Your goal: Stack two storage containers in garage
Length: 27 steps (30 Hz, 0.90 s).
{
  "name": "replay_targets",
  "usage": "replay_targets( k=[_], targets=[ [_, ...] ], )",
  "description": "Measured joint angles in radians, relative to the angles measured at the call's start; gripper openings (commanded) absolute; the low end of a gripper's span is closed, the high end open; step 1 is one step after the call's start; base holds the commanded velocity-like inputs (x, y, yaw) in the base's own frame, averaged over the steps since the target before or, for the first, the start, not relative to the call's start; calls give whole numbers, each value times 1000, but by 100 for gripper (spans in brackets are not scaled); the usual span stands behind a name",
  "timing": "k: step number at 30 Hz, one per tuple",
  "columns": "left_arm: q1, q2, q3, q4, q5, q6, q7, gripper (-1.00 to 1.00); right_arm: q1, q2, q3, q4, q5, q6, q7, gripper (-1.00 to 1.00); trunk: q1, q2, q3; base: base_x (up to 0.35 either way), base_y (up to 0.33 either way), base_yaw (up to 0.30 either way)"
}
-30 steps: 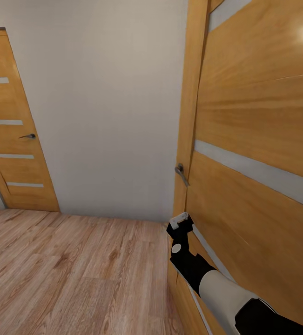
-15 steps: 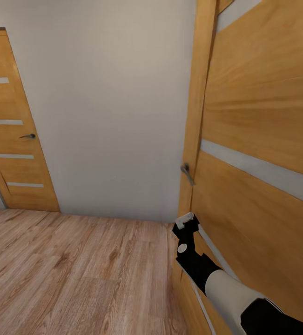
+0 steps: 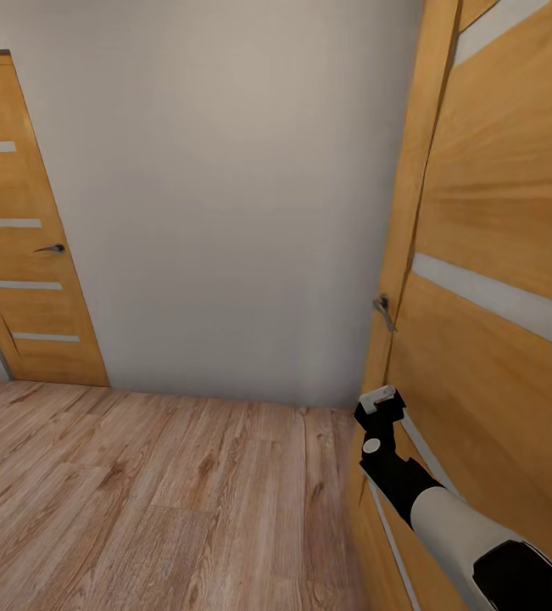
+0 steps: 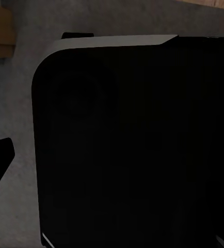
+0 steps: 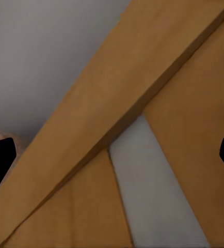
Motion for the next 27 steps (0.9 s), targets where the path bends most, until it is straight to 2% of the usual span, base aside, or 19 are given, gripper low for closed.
replay_targets(
  k=[3, 8, 10, 19, 27],
  targets=[
    [0, 0, 0, 0, 0, 0, 0, 100, 0, -29, -22, -5, 0, -1, 1, 100, 0, 0, 0, 0, 0, 0],
    [0, 0, 0, 0, 0, 0, 0, 100, -3, -84, -87, -13, -1, -1, -4, 100, 0, 0, 0, 0, 0, 0],
    [0, 0, 0, 0, 0, 0, 0, 100, -4, -97, -92, -14, -1, -2, 2, 100, 0, 0, 0, 0, 0, 0],
    [0, 0, 0, 0, 0, 0, 0, 100, -6, -90, -112, -15, -2, -14, 2, 100, 0, 0, 0, 0, 0, 0],
    [0, 0, 1, 0, 0, 0, 0, 100, -6, -91, -115, -16, 3, -20, 0, 100, 0, 0, 0, 0, 0, 0]
  ],
)
